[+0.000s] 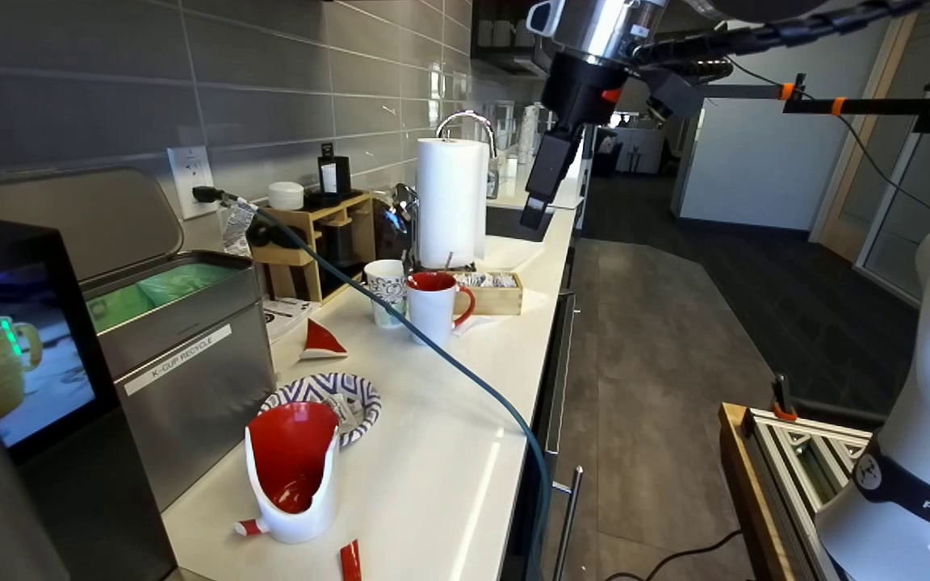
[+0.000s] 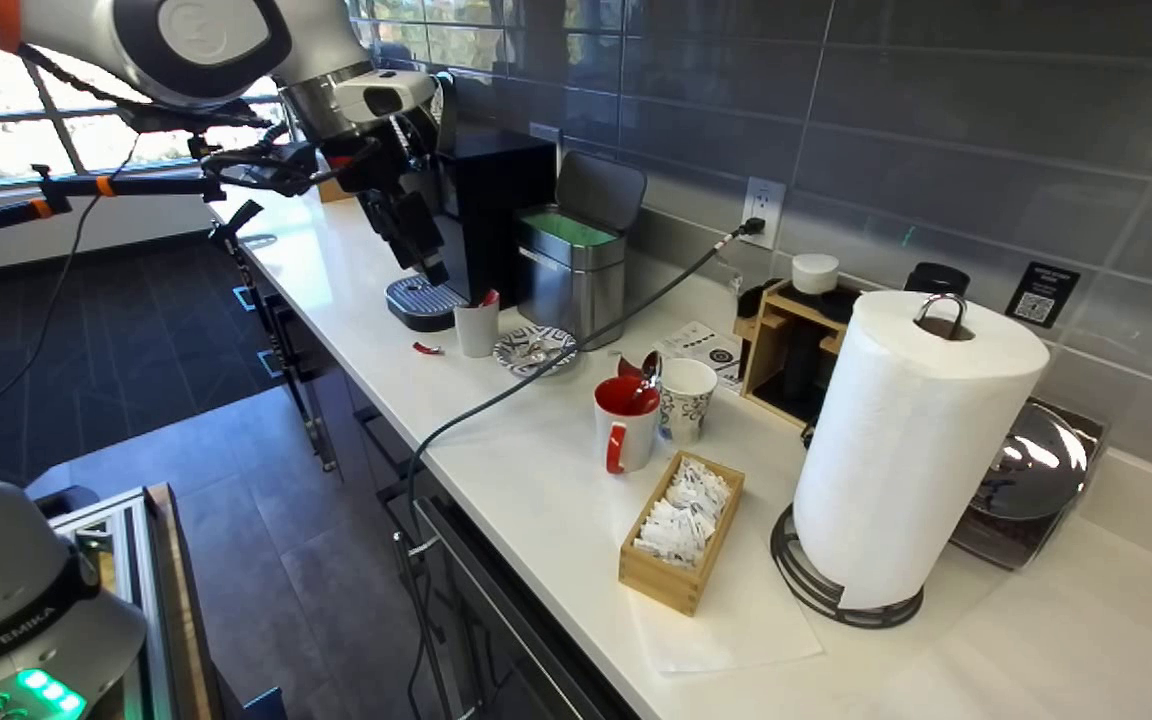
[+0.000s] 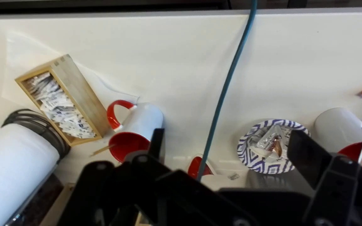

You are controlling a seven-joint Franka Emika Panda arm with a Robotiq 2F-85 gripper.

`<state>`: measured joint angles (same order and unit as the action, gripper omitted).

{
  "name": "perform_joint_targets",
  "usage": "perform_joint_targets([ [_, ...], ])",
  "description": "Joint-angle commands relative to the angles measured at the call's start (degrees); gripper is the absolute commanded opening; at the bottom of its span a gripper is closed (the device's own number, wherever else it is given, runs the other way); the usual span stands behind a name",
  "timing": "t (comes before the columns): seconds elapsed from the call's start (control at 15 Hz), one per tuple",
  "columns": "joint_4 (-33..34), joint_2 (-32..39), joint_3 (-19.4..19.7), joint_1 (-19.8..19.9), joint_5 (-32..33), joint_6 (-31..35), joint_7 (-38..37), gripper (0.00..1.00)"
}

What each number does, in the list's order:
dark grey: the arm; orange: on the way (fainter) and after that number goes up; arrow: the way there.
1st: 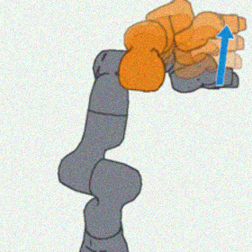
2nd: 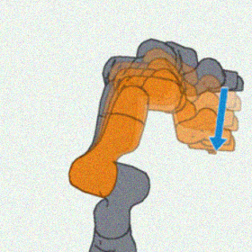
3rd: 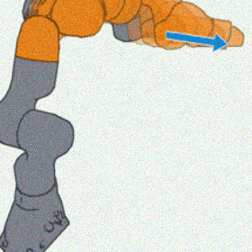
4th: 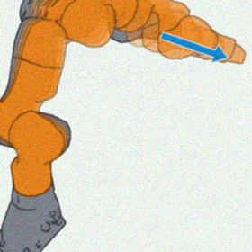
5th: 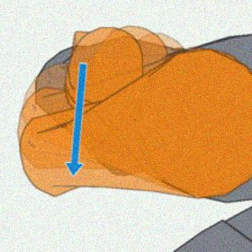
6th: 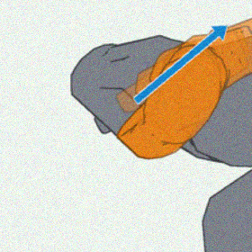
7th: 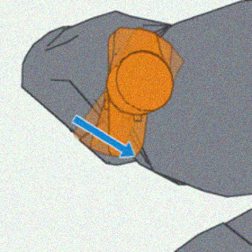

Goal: Remove the object from the bowl

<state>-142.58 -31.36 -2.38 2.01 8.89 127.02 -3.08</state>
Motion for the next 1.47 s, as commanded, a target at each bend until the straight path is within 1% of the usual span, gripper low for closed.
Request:
perform_joint_targets([
  [0.0, 1.57, 5.42, -3.26, -1.96, 1.09, 5.19, -1.25, 1.00],
  [0.2, 5.67, 13.32, -6.64, -3.01, 3.50, 6.67, -0.93, 1.00],
  [0.33, 9.38, 18.73, -8.00, -3.33, 5.62, 6.72, -0.56, 1.00],
  [0.4, 11.21, 21.12, -8.05, -4.05, 5.78, 6.31, 0.86, 1.00],
  [0.53, 15.90, 26.82, -8.55, -4.29, 8.85, 5.33, 0.94, 1.00],
  [0.67, 21.01, 32.08, -7.96, -4.84, 11.24, 3.75, 1.18, 1.00],
  [0.73, 23.37, 33.62, -7.25, -5.25, 10.17, 2.19, 2.99, 1.00],
  [0.8, 17.38, 28.66, -6.92, -5.64, 9.16, 5.63, 1.26, 1.00],
  [1.0, 22.13, 33.17, -6.22, -5.83, 9.08, 4.35, 2.80, 1.00],
  [1.2, 22.79, 33.54, -6.21, -5.93, 9.08, 3.96, 3.01, 1.00],
  [1.27, 23.79, 36.32, -6.24, -6.06, 8.56, 5.04, 4.17, 1.00],
  [1.33, 23.84, 37.20, -6.09, -6.23, 9.14, 6.18, 4.79, 1.00],
  [1.4, 24.34, 38.94, -6.03, -6.31, 8.30, 7.41, 7.85, 1.00],
])
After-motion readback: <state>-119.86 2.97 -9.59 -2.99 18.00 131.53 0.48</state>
